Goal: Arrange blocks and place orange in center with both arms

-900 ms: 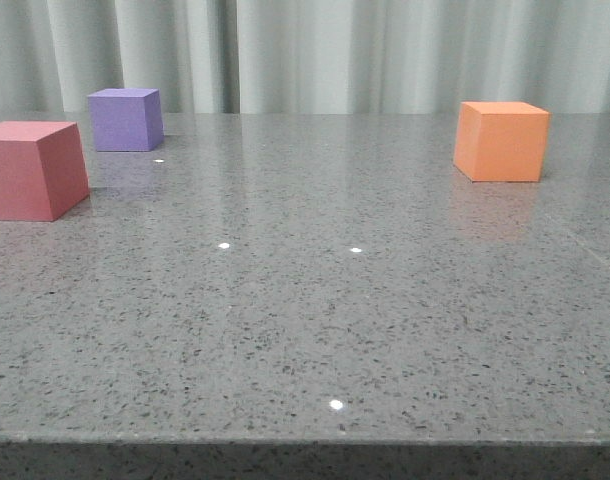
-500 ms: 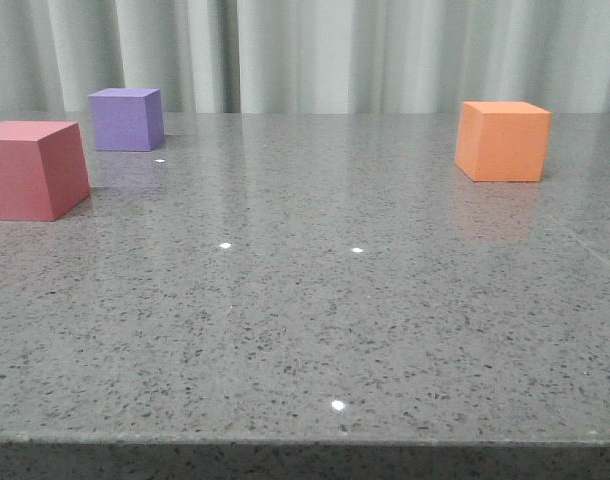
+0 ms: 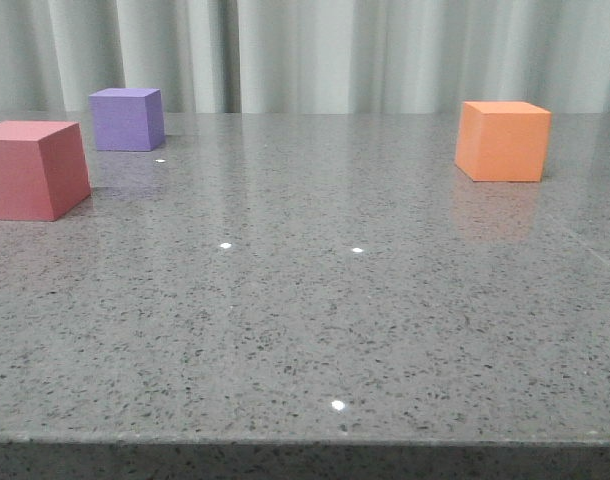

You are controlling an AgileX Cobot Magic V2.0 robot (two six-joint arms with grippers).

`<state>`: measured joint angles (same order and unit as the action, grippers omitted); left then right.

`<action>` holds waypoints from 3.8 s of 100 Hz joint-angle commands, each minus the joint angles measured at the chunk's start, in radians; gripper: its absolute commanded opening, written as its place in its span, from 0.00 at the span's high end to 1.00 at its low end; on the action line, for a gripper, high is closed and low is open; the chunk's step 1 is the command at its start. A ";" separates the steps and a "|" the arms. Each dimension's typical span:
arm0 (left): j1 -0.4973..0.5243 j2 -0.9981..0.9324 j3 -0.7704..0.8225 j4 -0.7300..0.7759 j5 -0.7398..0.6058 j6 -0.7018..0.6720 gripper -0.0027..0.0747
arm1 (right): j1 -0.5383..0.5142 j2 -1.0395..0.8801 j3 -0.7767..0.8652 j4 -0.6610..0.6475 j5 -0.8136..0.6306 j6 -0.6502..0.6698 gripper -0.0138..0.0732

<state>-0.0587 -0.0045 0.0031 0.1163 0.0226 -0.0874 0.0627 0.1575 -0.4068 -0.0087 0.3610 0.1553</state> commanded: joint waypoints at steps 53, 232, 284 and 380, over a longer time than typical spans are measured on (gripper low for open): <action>0.003 -0.031 0.041 -0.007 -0.086 -0.002 0.99 | 0.000 0.651 -0.596 0.001 0.409 -0.007 0.92; 0.003 -0.031 0.041 -0.007 -0.086 -0.002 0.99 | 0.135 1.580 -1.220 -0.025 0.457 -0.008 0.10; 0.003 -0.031 0.041 -0.007 -0.086 -0.002 0.99 | 0.135 1.653 -1.221 0.000 0.447 -0.008 0.47; 0.003 -0.031 0.041 -0.007 -0.086 -0.002 0.99 | 0.490 1.897 -1.792 -0.189 0.702 0.431 0.47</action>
<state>-0.0587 -0.0045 0.0031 0.1163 0.0226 -0.0874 0.5357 2.0669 -2.1027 -0.1658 1.0575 0.5513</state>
